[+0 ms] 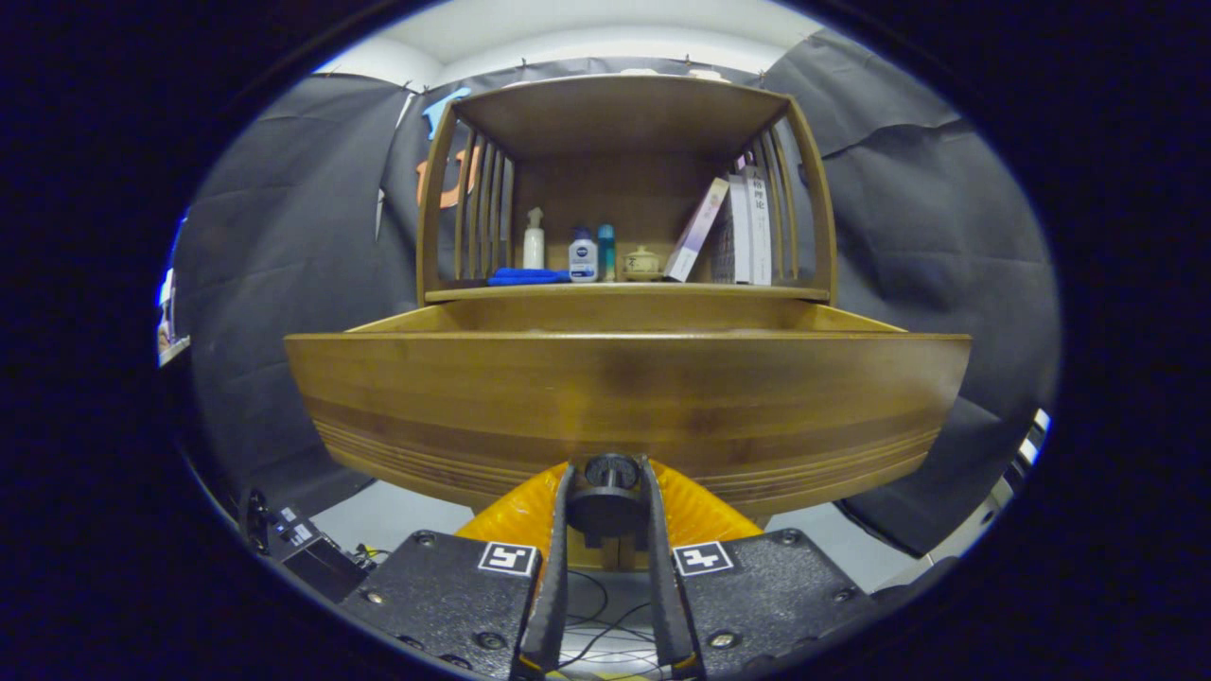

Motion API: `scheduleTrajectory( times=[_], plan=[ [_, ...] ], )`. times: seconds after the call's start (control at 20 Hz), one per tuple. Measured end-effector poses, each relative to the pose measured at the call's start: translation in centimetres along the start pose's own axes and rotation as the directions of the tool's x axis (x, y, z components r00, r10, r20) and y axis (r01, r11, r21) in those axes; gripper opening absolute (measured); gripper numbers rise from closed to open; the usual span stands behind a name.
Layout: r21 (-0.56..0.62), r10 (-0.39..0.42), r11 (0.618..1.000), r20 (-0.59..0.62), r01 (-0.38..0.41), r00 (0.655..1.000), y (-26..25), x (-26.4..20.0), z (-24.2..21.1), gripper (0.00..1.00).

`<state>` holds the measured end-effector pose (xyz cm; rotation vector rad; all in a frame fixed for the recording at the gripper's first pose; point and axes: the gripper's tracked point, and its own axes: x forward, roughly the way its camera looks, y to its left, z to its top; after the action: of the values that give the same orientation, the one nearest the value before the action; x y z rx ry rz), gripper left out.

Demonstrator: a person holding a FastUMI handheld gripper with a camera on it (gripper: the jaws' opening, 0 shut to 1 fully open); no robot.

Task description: Pull open the drawer, take out the items inside it, and place them on the countertop above the cabinet.

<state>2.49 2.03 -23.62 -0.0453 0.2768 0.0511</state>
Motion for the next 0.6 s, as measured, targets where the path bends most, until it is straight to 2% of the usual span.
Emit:
scheduleTrajectory(
  times=[0.35, 0.45, 0.6],
  plan=[
    [-0.031, -0.001, 1.0, -0.007, 0.001, 1.0, -0.1, -0.1, -0.1, 0.39],
    [-0.036, -0.014, 0.999, 0.028, 0.015, 1.0, -0.5, -0.4, 0.7, 0.49],
    [-0.05, -0.016, 0.999, 0.091, 0.02, 0.996, -1.0, -1.5, 2.9, 0.89]
  ],
)
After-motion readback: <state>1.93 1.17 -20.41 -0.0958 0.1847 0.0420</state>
